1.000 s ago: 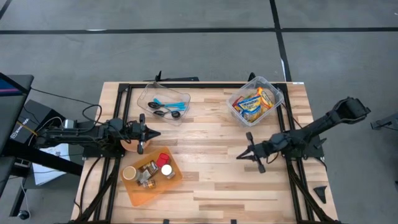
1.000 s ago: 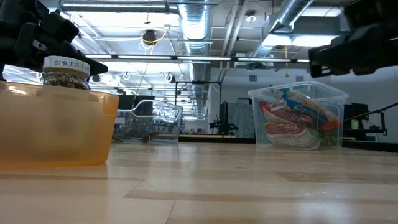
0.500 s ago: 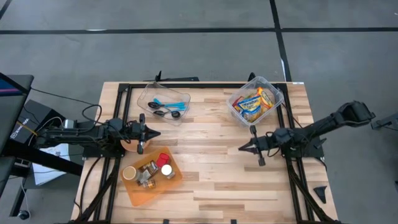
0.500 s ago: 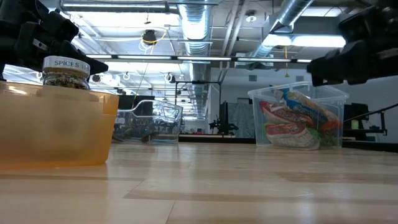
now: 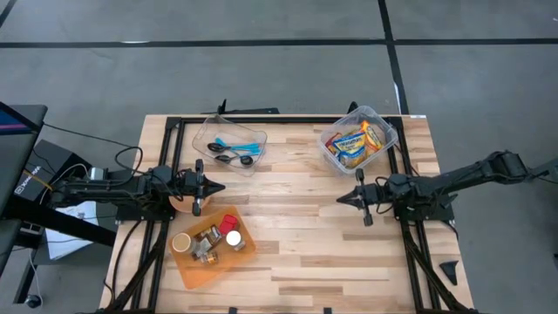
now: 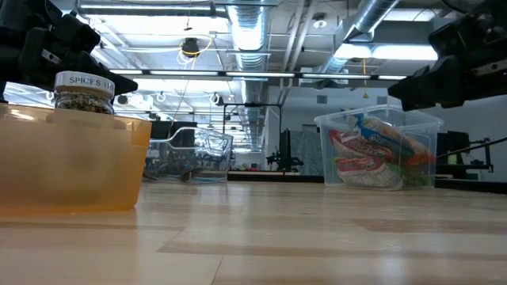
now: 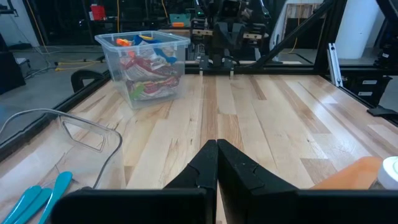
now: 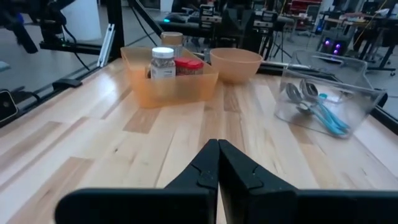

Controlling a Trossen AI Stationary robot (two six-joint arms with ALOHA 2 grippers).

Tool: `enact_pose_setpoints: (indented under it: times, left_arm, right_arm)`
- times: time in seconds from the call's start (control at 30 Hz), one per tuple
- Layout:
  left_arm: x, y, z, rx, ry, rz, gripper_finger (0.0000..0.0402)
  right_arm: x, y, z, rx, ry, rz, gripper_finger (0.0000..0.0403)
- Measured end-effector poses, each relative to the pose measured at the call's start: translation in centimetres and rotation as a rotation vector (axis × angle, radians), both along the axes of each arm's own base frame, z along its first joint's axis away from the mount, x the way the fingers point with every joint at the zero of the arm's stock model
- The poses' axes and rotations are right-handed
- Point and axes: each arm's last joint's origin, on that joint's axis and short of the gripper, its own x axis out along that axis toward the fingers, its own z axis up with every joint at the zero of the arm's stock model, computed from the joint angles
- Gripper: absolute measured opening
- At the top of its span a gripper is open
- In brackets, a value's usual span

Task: Pick & Place Food Item
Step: Return to Home Position

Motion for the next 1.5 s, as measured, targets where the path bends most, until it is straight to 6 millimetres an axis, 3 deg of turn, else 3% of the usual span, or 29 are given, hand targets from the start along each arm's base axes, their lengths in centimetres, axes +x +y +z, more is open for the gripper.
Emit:
enact_pose_setpoints:
  times: [0.67, 0.87, 1.5]
  left_arm:
    - [0.0, 0.0, 0.0, 0.0, 0.0, 0.0, 0.0]
    - [0.0, 0.0, 0.0, 0.0, 0.0, 0.0, 0.0]
    - [0.0, 0.0, 0.0, 0.0, 0.0, 0.0, 0.0]
  right_arm:
    - [-3.2, -1.1, 0.5, 0.027, -0.011, -0.107, 0.0]
    - [-3.6, -1.0, 0.9, 0.038, -0.064, -0.002, 0.0]
    - [-3.6, -1.1, 0.9, 0.157, -0.052, -0.045, 0.0]
